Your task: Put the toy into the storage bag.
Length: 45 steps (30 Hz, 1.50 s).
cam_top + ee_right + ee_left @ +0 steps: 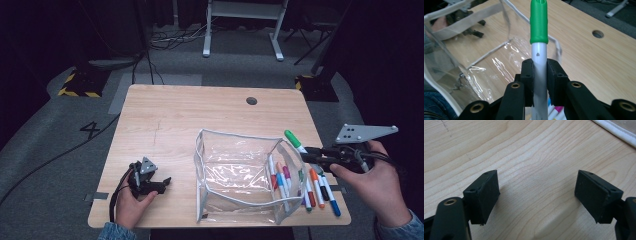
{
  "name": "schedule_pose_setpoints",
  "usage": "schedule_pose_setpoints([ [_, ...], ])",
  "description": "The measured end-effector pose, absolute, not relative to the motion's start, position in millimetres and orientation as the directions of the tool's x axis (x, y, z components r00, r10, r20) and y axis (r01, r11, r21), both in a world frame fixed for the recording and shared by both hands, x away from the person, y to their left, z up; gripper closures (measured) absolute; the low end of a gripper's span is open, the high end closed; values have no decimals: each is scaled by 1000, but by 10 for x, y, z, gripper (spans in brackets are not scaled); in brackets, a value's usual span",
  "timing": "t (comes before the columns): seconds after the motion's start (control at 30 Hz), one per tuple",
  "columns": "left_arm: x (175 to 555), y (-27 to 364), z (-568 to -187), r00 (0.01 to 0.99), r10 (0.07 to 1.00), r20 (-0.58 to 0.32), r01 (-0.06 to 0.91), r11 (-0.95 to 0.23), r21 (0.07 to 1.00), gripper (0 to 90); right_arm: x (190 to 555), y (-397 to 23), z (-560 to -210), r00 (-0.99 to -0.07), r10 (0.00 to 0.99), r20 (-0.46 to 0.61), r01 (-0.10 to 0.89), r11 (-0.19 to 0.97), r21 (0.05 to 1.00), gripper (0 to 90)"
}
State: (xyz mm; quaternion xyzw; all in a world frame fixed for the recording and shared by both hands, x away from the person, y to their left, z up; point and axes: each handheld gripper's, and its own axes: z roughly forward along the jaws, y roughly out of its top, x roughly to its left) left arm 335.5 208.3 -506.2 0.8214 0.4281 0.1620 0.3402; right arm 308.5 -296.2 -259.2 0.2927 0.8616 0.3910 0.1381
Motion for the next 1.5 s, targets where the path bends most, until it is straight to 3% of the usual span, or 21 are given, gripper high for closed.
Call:
schedule_pose_setpoints([
  [0.7, 3356, 2085, -5060, 583, 812, -24, 593, -405, 696, 202, 3157, -2116, -2583, -938, 345, -16, 250, 710, 658, 769],
  [0.97, 3356, 2085, -5060, 583, 812, -24, 593, -405, 696, 201, 3204, -1756, -2755, -971, 239, 10, 201, 790, 580, 769],
  [1.5, 3357, 2086, -5060, 584, 812, -23, 592, -406, 696, 201, 3325, -1404, -3163, -986, 145, 77, 164, 885, 435, 769],
])
